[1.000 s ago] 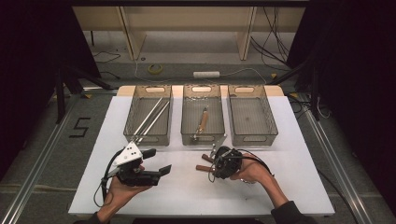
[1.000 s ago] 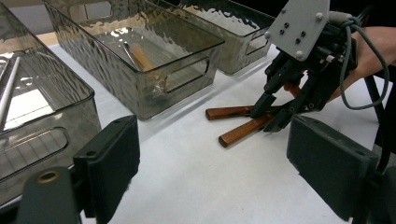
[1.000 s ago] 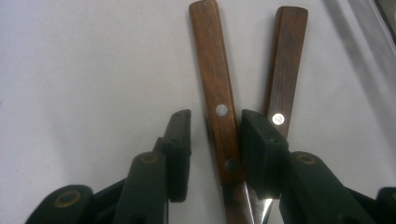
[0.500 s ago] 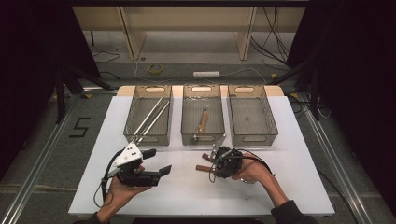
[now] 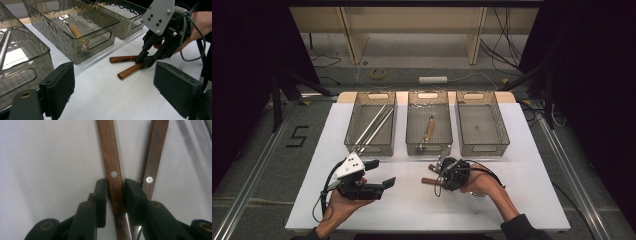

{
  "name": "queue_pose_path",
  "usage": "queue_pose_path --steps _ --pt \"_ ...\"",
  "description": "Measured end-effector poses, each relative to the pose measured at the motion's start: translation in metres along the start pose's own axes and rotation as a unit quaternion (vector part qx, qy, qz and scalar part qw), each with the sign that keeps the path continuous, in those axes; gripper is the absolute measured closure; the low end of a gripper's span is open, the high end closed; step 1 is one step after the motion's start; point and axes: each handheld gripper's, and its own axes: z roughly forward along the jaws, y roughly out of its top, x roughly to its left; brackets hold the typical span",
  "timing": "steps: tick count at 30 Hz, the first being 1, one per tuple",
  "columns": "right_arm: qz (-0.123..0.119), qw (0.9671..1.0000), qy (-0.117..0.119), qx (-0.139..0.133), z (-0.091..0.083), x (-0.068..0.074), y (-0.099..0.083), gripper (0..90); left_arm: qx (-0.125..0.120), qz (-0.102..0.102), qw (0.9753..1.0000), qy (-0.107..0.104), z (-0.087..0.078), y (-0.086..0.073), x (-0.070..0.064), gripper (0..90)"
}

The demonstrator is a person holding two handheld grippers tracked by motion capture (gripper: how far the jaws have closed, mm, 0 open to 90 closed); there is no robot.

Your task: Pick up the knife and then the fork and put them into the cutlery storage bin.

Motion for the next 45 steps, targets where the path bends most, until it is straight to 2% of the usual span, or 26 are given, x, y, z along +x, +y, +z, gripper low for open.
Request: queue_pose_path --steps 8,11,16,17,18,21,32,35,40,45 --pt "-0.012 0.9999 -0.007 -0.001 0.0 0.004 0.001 75.4 -0.001 -0.001 1.0 0.0 0.0 0.0 0.0 16.6" --pt "-0.029 0.9995 -0.01 0.005 -0.001 0.006 0.002 76.9 -0.001 -0.001 1.0 0.001 0.0 0.0 0.0 16.7" --pt "-0.03 0.9995 -0.01 0.004 -0.001 0.005 0.002 77.2 -0.001 0.0 1.0 0.001 -0.001 0.0 0.0 16.7" --pt "-0.023 0.9997 -0.01 0.002 -0.001 0.005 0.002 77.2 -0.002 0.0 1.0 0.001 -0.001 0.0 0.001 16.7" --pt "-0.029 0.9995 -0.01 0.003 -0.002 0.004 0.002 77.3 -0.002 0.0 1.0 0.001 -0.001 0.0 0.001 16.7" --pt "-0.023 0.9996 -0.016 -0.006 -0.005 0.003 0.001 77.4 -0.002 -0.001 1.0 0.001 -0.001 0.0 0.001 16.8" --pt "0.016 0.9987 -0.027 -0.041 -0.026 -0.005 -0.004 77.5 -0.003 -0.004 1.0 0.002 -0.001 0.0 0.001 16.8" --pt "0.026 0.9975 -0.028 -0.059 -0.034 -0.008 -0.006 77.5 -0.005 -0.006 1.0 0.002 -0.002 0.0 0.002 16.8" --pt "0.053 0.9937 -0.038 -0.091 -0.054 -0.018 -0.011 77.4 -0.013 -0.01 0.9999 0.003 -0.003 0.001 0.004 16.8" --pt "0.085 0.9877 -0.05 -0.121 -0.073 -0.034 -0.017 77.4 -0.02 -0.016 0.9997 0.004 -0.005 0.001 0.006 16.8"
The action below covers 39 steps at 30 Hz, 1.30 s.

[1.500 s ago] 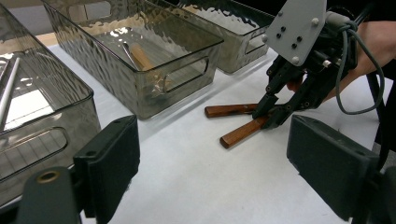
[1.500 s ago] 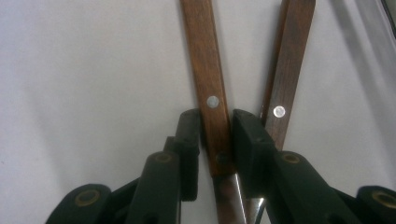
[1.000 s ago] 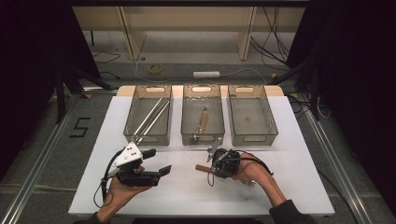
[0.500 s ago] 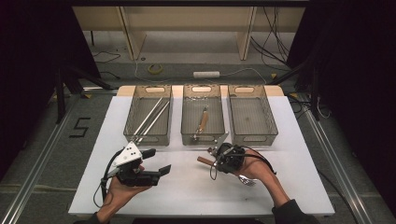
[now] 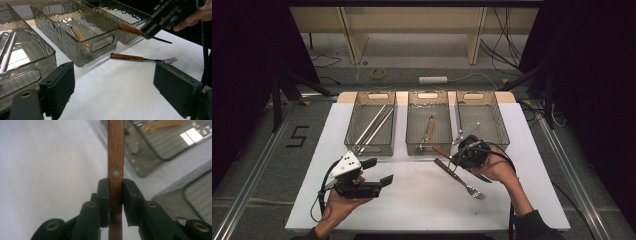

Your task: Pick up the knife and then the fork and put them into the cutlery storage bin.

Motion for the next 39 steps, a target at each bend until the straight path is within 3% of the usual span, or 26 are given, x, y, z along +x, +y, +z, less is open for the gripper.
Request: queue_pose_path --steps 8,19,31,39 --pt "0.031 0.9988 -0.016 -0.034 -0.015 -0.027 0.008 77.4 -0.004 -0.003 1.0 0.004 -0.003 0.0 0.004 16.8" --pt "0.063 0.9953 -0.047 -0.057 -0.024 -0.06 0.027 77.4 -0.014 -0.01 0.9998 0.013 -0.008 0.0 0.008 16.8" --pt "0.103 0.9889 -0.075 -0.077 -0.028 -0.089 0.038 77.4 -0.022 -0.014 0.9995 0.017 -0.015 -0.002 0.009 16.8" --pt "0.136 0.9825 -0.094 -0.087 -0.024 -0.106 0.042 77.3 -0.02 -0.011 0.9996 0.018 -0.014 -0.003 0.008 16.6"
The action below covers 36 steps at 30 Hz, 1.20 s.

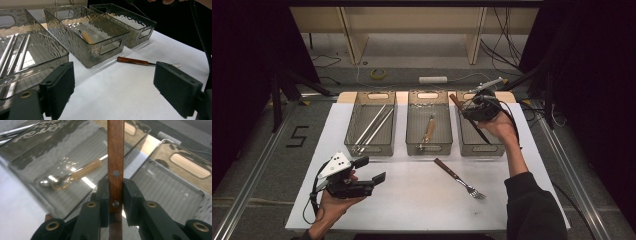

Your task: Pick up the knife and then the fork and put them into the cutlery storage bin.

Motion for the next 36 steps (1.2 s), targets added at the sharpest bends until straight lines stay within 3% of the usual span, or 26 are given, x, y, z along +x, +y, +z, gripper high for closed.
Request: queue_pose_path --steps 16,25,36 --pt "0.055 0.9977 -0.036 -0.016 0.017 -0.027 -0.002 77.3 0.0 0.002 1.0 -0.003 0.0 0.0 -0.001 16.5" --pt "0.08 0.9953 -0.055 -0.007 0.029 -0.032 -0.008 77.3 -0.002 0.003 1.0 -0.003 0.0 0.0 -0.002 16.5" --pt "0.094 0.9941 -0.054 -0.003 0.037 -0.032 -0.015 77.2 -0.003 0.003 1.0 -0.002 0.0 0.0 -0.002 16.5"
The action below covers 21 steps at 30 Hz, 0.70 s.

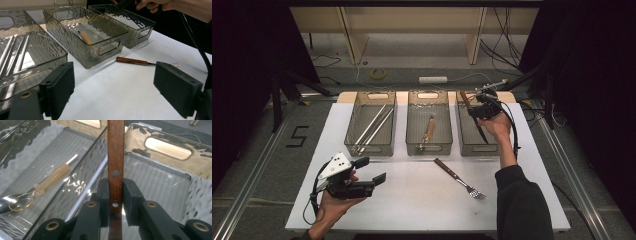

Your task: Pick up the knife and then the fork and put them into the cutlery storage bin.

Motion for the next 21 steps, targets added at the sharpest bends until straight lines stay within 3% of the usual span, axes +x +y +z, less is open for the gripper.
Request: queue_pose_path --steps 7,9,11,15,21 --pt "0.024 0.9996 -0.005 0.013 0.007 -0.003 -0.008 75.5 0.0 0.001 1.0 0.0 0.0 0.0 0.0 16.5" --pt "0.034 0.9992 -0.008 0.021 0.008 -0.004 -0.01 61.5 0.001 0.001 1.0 0.001 0.0 0.0 0.0 16.5" --pt "0.037 0.9991 -0.001 0.022 0.005 -0.004 -0.009 55.3 -0.001 0.0 1.0 0.0 0.0 0.0 0.0 16.5" --pt "0.012 0.9995 0.023 0.02 -0.006 0.003 -0.006 47.6 0.0 0.0 1.0 0.001 0.0 0.0 0.0 16.5" --pt "-0.04 0.9972 0.063 0.012 -0.033 0.028 -0.01 38.3 -0.002 -0.003 1.0 0.002 0.0 0.0 0.0 16.5"
